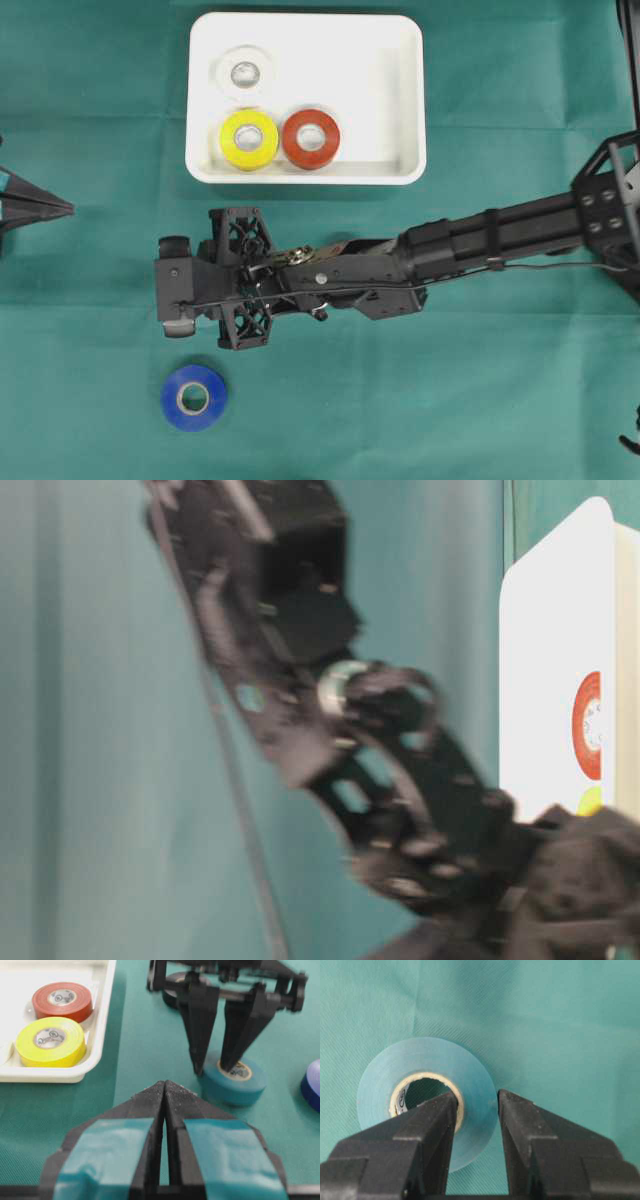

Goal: Put the tape into the white case with the right arm.
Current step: 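Lift the teal tape and lower it into the tray's top row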

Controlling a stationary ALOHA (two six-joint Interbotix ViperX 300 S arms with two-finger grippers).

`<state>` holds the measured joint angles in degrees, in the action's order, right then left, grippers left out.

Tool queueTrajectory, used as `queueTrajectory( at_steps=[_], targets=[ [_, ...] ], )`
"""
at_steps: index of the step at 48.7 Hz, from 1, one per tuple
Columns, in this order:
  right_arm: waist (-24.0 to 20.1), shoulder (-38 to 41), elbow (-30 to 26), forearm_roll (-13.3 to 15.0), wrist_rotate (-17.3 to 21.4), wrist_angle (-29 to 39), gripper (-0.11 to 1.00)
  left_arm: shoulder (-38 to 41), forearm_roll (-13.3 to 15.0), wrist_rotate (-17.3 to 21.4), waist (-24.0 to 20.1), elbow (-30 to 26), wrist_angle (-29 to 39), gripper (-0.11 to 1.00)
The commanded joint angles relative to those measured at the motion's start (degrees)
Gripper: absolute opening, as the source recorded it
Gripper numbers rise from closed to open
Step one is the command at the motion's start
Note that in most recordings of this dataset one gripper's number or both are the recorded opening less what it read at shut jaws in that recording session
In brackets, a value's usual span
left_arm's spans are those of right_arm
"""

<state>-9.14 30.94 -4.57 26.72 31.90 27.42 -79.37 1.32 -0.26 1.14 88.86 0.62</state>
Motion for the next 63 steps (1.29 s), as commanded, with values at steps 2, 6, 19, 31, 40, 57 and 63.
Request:
queueTrajectory(
  at_steps=[2,6,19,31,40,57,63],
  targets=[
    [-0.35,-5.8,-1.05,-0.09,0.18,2.02,0.0,0.44,0.09,-0.09,-0.18,-0.62,-0.18,0.0],
    [-0.35,-7.12,-1.05,-0.09,0.18,3.34,0.0,0.44,0.0,-0.09,-0.18,-0.7,-0.18,0.0],
    [-0.35,-7.91,-0.97,0.0,0.35,4.83,0.0,0.53,0.0,-0.09,-0.18,-0.7,-0.18,0.0],
    [1.14,-8.0,-0.97,0.35,0.44,5.01,0.0,0.44,0.09,-0.09,-0.18,-0.7,-0.18,0.0],
    [5.1,-8.17,-0.97,0.88,0.09,5.01,0.0,0.44,0.09,-0.09,-0.18,-0.7,-0.18,0.0],
    [16.0,-9.14,-0.97,3.08,0.0,3.52,0.0,0.44,0.09,-0.09,-0.18,-0.7,-0.18,0.0],
    [18.98,-9.14,-0.97,3.16,0.0,2.55,0.0,0.44,0.0,-0.09,-0.18,-0.62,-0.18,0.0]
  ],
)
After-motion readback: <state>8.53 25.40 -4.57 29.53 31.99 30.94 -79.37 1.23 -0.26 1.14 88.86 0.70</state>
